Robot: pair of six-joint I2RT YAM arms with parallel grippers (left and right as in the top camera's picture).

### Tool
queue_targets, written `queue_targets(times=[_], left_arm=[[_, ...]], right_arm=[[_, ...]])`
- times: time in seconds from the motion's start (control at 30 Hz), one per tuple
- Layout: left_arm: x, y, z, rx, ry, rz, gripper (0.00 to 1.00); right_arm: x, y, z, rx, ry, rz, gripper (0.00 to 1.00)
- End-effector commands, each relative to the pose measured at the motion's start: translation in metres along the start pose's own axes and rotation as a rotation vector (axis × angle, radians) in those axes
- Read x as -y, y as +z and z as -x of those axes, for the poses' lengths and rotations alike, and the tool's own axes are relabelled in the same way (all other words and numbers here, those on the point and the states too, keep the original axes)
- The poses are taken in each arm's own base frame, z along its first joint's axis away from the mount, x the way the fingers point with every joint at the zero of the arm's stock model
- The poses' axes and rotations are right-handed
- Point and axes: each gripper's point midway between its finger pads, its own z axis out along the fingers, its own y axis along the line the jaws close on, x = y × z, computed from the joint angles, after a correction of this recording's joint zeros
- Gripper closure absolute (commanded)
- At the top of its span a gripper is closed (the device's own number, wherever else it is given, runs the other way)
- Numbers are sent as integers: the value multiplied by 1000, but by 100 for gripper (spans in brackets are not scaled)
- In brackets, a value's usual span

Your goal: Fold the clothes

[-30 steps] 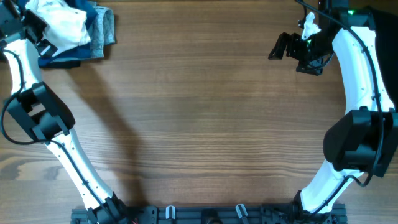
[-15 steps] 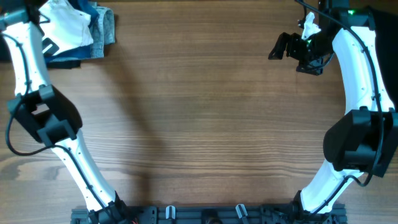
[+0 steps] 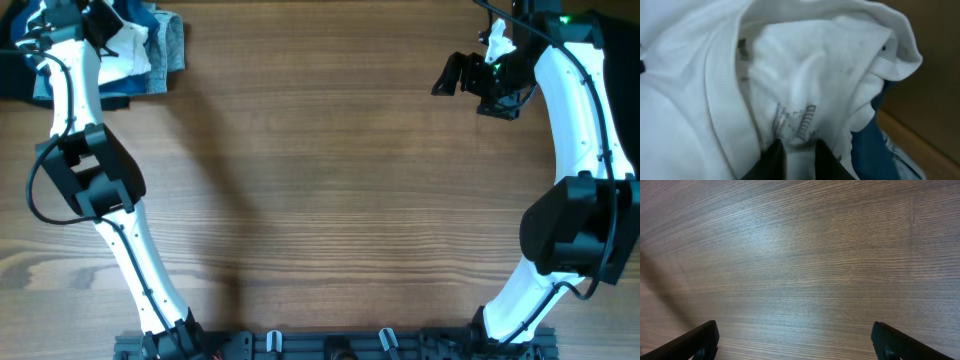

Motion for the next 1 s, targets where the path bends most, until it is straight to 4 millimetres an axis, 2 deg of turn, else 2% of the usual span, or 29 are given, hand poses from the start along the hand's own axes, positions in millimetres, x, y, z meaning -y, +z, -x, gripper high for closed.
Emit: queue_targets(times=[0.0,0.1,0.17,0.23,0.27,0.3,0.43,0.6,0.83,0.97], left_arm=[[-8,20,-24,-46,6,35,66],[0,8,-13,-25,13,22,56],[10,-11,2,1,15,4,34],[25,-35,19,27,20,-32,28],[34,-49,28,42,23,-55,17],[47,-72,40,62,29,-91,0],[81,-140,64,100,48,-175,0],[108,-223,71,111,71,-224,0],[105,-328,28,-40,101,-214,0],[98,-385,7,-91,104,-238,0]], right_arm=[[4,4,2,-2,-9,-14,2],[4,4,2,-1,-8,-14,2],[4,4,2,0,-1,-14,1],[4,3,4,7,-1,-12,1],[3,3,5,12,-2,-9,1],[2,3,7,21,-2,-6,1],[-3,-8,17,64,-14,2,0],[-17,-38,35,158,-48,20,0],[-35,-86,42,298,-102,45,0],[-45,-116,39,380,-127,62,1]])
